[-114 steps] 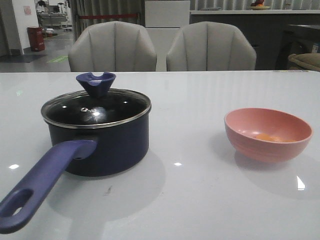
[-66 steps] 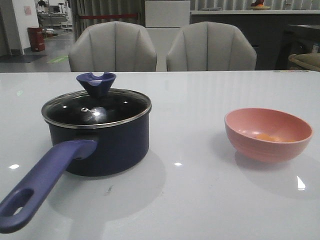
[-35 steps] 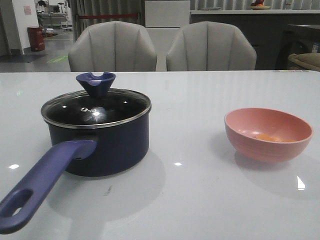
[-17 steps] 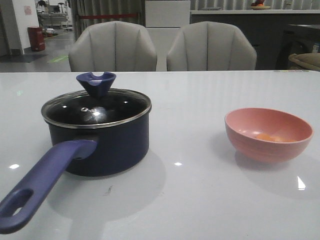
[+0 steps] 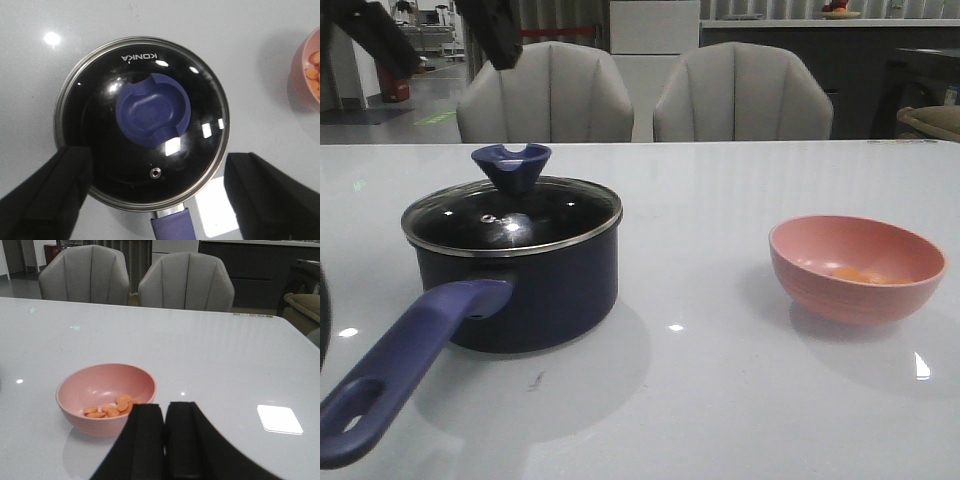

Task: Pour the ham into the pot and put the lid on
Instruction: 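Lower the left gripper onto the purple lid knob and grasp it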

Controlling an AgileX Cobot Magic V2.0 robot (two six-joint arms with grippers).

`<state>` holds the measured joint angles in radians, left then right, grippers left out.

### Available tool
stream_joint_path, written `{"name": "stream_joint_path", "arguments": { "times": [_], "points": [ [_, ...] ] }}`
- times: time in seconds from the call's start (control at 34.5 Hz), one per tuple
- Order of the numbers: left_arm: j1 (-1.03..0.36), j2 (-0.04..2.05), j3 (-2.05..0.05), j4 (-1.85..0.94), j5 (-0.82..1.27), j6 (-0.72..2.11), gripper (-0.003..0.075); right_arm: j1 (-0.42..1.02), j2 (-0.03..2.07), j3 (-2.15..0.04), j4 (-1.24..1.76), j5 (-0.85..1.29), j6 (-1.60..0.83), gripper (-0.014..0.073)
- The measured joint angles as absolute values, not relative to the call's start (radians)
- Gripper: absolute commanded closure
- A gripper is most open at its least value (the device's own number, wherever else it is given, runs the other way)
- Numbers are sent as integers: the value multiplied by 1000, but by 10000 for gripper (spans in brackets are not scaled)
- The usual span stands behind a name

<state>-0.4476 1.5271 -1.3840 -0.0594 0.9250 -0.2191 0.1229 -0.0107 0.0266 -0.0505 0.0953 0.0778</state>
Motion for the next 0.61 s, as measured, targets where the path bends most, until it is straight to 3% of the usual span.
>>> {"name": "stream_joint_path", "arguments": {
  "times": [0.61],
  "points": [
    [-467,1815,-1673,-13,1144,-360,139,123,-11,27,-50,95,78,446]
  ]
}}
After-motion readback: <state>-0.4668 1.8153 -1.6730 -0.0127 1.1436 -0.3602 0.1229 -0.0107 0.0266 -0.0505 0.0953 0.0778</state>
